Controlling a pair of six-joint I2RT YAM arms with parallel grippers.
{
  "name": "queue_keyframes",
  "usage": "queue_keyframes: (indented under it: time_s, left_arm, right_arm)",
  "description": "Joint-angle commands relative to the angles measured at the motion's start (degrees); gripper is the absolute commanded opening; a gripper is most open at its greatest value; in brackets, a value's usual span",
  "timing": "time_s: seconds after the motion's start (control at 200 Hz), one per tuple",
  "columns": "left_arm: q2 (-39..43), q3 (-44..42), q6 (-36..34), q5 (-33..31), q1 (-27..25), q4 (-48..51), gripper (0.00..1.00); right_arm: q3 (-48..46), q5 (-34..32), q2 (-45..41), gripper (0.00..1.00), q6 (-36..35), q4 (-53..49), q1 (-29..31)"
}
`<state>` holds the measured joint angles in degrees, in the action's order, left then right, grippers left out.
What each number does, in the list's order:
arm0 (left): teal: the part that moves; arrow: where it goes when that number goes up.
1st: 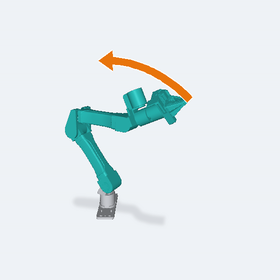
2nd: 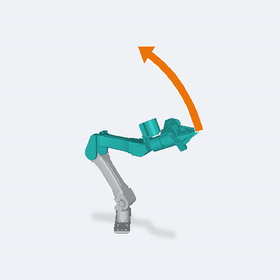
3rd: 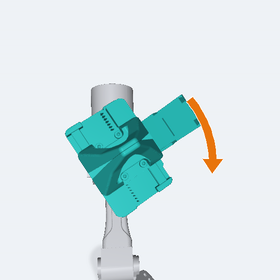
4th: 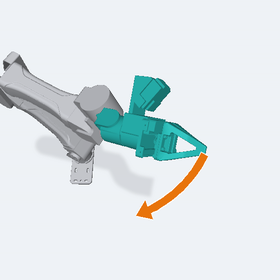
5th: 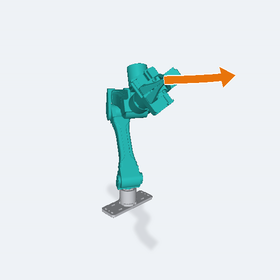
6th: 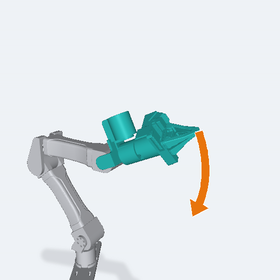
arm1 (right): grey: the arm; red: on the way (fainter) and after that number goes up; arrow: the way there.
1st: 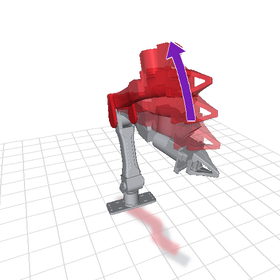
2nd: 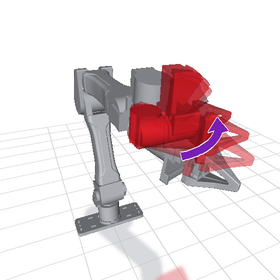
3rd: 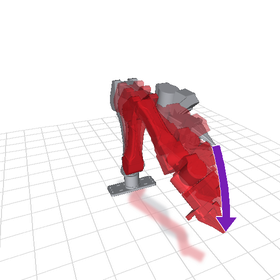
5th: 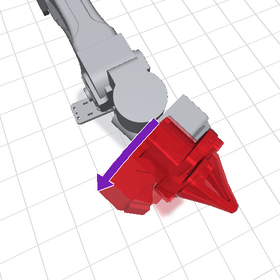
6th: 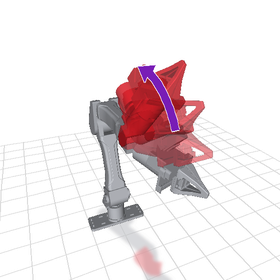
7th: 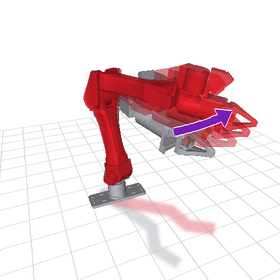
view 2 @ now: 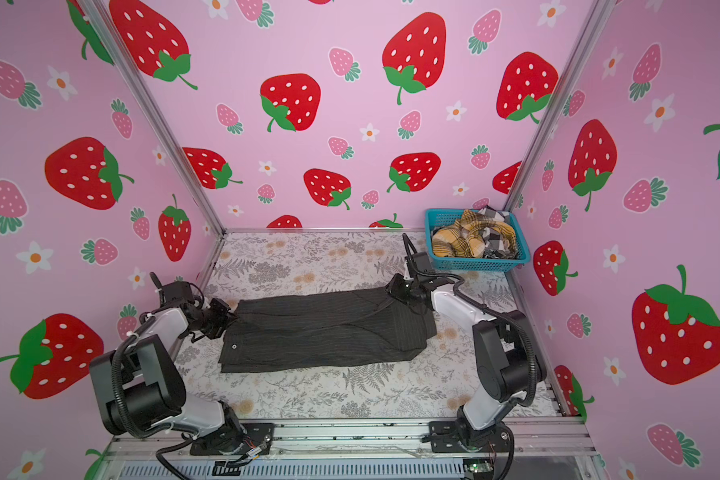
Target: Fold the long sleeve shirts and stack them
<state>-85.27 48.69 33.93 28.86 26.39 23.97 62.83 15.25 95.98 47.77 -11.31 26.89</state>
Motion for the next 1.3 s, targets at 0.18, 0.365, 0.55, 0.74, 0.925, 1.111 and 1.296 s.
queue_keyframes:
  time_s: [0.18, 0.365, 0.55, 0.74, 0.925, 1.111, 1.296]
  left_arm:
    - [-0.5, 2.05, 1.15, 1.46, -1.1, -0.24, 0.0]
    - [-0.3, 2.55, 0.98, 1.62, -1.18, -0.25, 0.0]
    - [-0.55, 3.98, 1.17, 1.77, -1.26, -0.06, 0.0]
    - [-4.97, 12.68, 2.14, 2.36, -1.78, -0.04, 0.0]
    - [-7.59, 27.05, 5.06, 3.79, -2.23, 2.5, 0.0]
    - [-5.43, 22.26, 3.79, 1.86, -2.19, 1.93, 0.0]
    - [-5.53, 7.52, 4.39, 2.03, -0.85, -3.28, 0.0]
  right_arm:
    - [-0.36, -3.32, 3.24, 0.42, 0.65, -6.71, 0.3]
    - [-3.21, -1.48, 3.07, 0.55, 2.22, -3.31, 0.26]
    - [-1.86, 2.93, 8.04, 0.23, 3.53, 1.75, -0.26]
    - [-1.12, 2.71, 8.21, 0.0, 4.05, 2.13, -0.35]
    - [-2.57, 2.68, 6.2, 0.0, 4.47, 4.22, -1.68]
    - [-6.21, 4.62, 4.42, 0.0, 6.56, 10.89, -2.44]
    - [-8.66, 6.55, 5.37, 0.0, 7.12, 13.78, -2.46]
